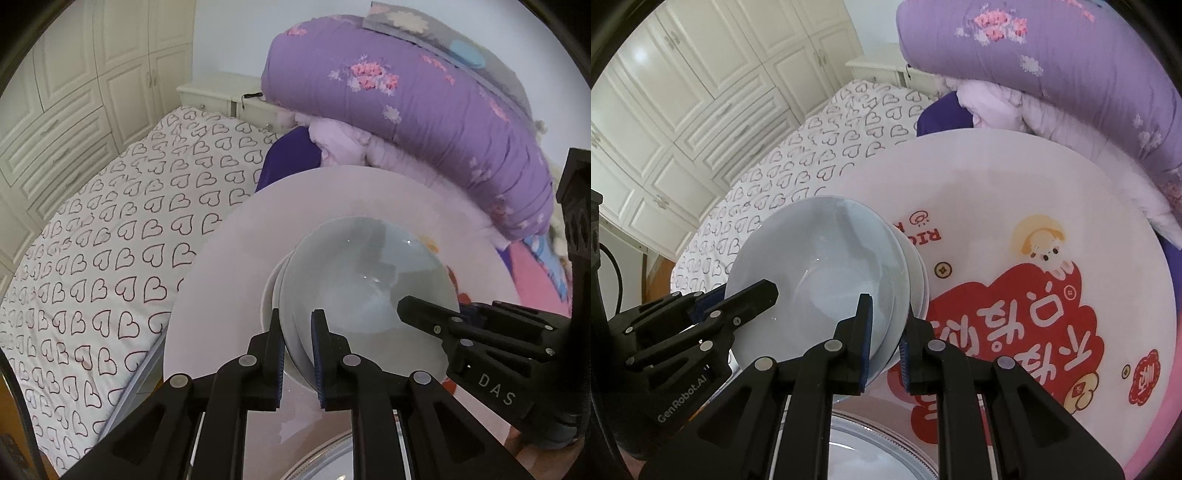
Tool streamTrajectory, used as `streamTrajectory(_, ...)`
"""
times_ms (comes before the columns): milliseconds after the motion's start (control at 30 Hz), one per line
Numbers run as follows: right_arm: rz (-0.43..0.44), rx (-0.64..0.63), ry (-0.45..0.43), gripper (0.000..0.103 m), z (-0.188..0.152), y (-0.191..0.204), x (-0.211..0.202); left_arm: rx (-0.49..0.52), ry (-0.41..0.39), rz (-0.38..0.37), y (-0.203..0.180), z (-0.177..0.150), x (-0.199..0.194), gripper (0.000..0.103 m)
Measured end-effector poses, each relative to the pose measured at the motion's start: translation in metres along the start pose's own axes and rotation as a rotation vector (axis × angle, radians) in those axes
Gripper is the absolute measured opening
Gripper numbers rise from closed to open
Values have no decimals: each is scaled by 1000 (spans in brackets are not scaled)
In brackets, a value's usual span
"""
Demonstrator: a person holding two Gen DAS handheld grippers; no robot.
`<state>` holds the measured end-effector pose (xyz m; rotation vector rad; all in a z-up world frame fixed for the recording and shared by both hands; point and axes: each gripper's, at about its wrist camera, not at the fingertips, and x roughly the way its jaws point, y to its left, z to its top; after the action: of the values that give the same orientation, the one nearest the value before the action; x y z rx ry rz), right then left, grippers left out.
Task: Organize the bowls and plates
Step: 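Lift the white bowl with both grippers and carry it to the other bowls, then lower the bowl into the other bowls and open both grippers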
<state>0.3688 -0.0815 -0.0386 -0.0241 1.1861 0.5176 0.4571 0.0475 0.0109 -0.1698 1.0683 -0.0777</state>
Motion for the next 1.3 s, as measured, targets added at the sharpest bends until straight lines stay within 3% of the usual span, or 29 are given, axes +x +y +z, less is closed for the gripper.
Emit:
streamTrajectory(600,-4,12,1,17,6,-1,6,17,2,52,-2,1,34,13)
streamTrajectory(767,12,27,-7,23,6,-3,5,25,-4,62,-3,-2,37,15)
streamTrajectory(833,24,33,-13,30,6,-3,3,25,0,70,-3,-4,37,22)
streamTrajectory(967,38,51,-63,52,6,-3,-8,18,0,80,0,-5,40,61)
streamTrajectory(1033,39,56,-72,56,7,-5,-12,18,-14,86,0,-5,38,67)
streamTrajectory(1167,32,76,-107,88,8,-13,-18,5,-28,83,2,-7,34,87)
streamTrajectory(1300,13,79,-129,96,6,-21,-24,-9,-51,85,6,-14,23,98)
